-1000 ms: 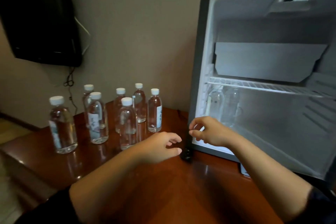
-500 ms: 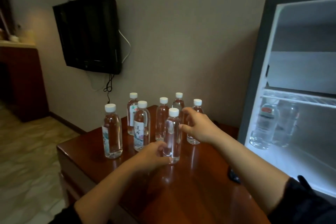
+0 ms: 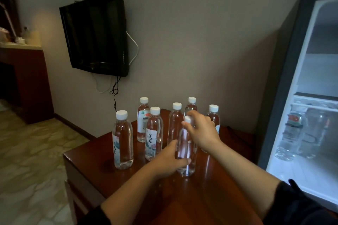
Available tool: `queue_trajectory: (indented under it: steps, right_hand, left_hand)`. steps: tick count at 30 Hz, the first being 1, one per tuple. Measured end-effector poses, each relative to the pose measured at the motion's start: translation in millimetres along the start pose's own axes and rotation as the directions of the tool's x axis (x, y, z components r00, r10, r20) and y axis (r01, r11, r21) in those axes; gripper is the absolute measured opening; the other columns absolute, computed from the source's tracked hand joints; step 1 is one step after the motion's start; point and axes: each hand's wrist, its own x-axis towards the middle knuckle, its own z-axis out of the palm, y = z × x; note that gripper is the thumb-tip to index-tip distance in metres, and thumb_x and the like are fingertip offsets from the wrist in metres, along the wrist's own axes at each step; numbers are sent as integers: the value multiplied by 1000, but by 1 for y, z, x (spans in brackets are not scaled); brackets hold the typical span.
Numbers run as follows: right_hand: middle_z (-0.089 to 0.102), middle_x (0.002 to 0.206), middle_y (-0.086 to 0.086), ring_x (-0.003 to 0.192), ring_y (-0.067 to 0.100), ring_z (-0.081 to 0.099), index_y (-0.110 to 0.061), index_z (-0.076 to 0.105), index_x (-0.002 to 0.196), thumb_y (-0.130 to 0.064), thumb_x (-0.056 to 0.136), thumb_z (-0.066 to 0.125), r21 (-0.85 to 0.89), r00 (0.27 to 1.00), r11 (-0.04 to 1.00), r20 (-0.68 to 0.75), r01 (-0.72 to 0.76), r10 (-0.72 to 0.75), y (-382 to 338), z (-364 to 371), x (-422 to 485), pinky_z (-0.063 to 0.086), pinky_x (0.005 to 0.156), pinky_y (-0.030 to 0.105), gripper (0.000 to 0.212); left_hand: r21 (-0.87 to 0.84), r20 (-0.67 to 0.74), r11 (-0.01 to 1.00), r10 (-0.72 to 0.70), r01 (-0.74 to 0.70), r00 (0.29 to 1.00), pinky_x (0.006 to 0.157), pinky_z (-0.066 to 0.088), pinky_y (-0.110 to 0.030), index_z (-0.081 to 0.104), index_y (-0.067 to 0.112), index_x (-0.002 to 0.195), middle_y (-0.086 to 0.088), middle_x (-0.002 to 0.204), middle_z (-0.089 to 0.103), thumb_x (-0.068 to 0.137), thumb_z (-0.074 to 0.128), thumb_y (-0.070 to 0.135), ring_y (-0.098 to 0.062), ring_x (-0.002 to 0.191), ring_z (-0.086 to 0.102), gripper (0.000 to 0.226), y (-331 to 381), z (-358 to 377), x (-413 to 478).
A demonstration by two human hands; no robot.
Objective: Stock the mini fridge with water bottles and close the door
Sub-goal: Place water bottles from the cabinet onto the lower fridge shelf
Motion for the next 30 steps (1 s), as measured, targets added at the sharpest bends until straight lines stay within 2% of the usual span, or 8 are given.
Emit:
queue_trajectory:
  steps: [4, 6, 9, 12, 14, 18, 25, 30]
  right_hand:
    - [66, 113, 10, 110, 32, 56, -16, 56, 121, -36, 92, 56, 34, 998, 999, -67, 11, -9, -7, -19, -2, 39, 87, 34, 35]
    - [66, 114, 7, 110, 29, 56, -16, 58, 120, -35, 91, 57, 47, 995, 998, -100, 34, -29, -14, -35, -3, 37, 83, 31, 35]
    - [68, 108, 4, 107, 28, 58, -19, 62, 114, -37, 90, 59, 65, 985, 994, -153, 87, -76, -23, -60, -8, 39, 84, 32, 31]
    - [69, 100, 2, 100, 28, 61, -21, 64, 110, -37, 87, 61, 104, 971, 984, -206, 145, -122, -27, -84, -17, 44, 89, 39, 28]
    - [68, 92, -1, 93, 26, 63, -23, 63, 108, -38, 85, 64, 128, 964, 976, -224, 174, -143, -28, -100, -25, 47, 90, 43, 27]
    - [68, 92, 1, 89, 24, 63, -28, 59, 111, -45, 80, 65, 150, 962, 969, -220, 197, -161, -17, -127, -40, 48, 89, 47, 36]
    - [65, 107, -3, 99, 18, 64, -25, 45, 127, -34, 79, 72, 288, 991, 949, -41, 131, -125, 28, -167, -78, 50, 94, 41, 56]
    - [67, 105, -8, 99, 8, 64, -26, 52, 118, -23, 79, 73, 335, 999, 941, 17, 42, -50, 71, -191, -105, 50, 92, 32, 45]
  left_hand:
    - [-53, -43, 995, 82, -84, 996, 87, 40, -18, 32, 20, 136, 21, 106, 49, 90, 58, 21, 5, 91, 46, 53, 7, 0, -8]
    - [-60, -84, 991, 114, -119, 990, 95, 41, -23, 38, 27, 127, 28, 94, 46, 90, 58, 21, 7, 88, 47, 42, 10, 1, -13]
    - [-89, -122, 985, 136, -147, 983, 104, 42, -35, 40, 33, 116, 22, 105, 55, 86, 62, 31, -1, 102, 54, 37, 17, 5, -20]
    - [-128, -185, 972, 171, -196, 968, 101, 46, -43, 29, 26, 140, 2, 132, 52, 72, 70, 49, -17, 117, 54, 82, 31, 14, -28]
    - [-177, -220, 951, 212, -253, 952, 94, 48, -29, 36, 25, 135, 12, 121, 56, 74, 72, 41, -11, 112, 56, 72, 40, 22, -31]
    - [-189, -254, 919, 294, -345, 921, 64, 48, -9, 47, 41, 84, 26, 78, 65, 77, 74, 21, 11, 81, 63, 35, 58, 42, -38]
    - [-250, -218, 873, 370, -418, 903, 71, 51, -14, 54, 38, 97, 15, 91, 69, 74, 77, 25, 4, 88, 65, 35, 90, 91, -35]
    - [-231, -208, 868, 398, -441, 893, 72, 53, -15, 53, 37, 93, 7, 92, 68, 72, 78, 25, -6, 87, 66, 35, 115, 129, -23]
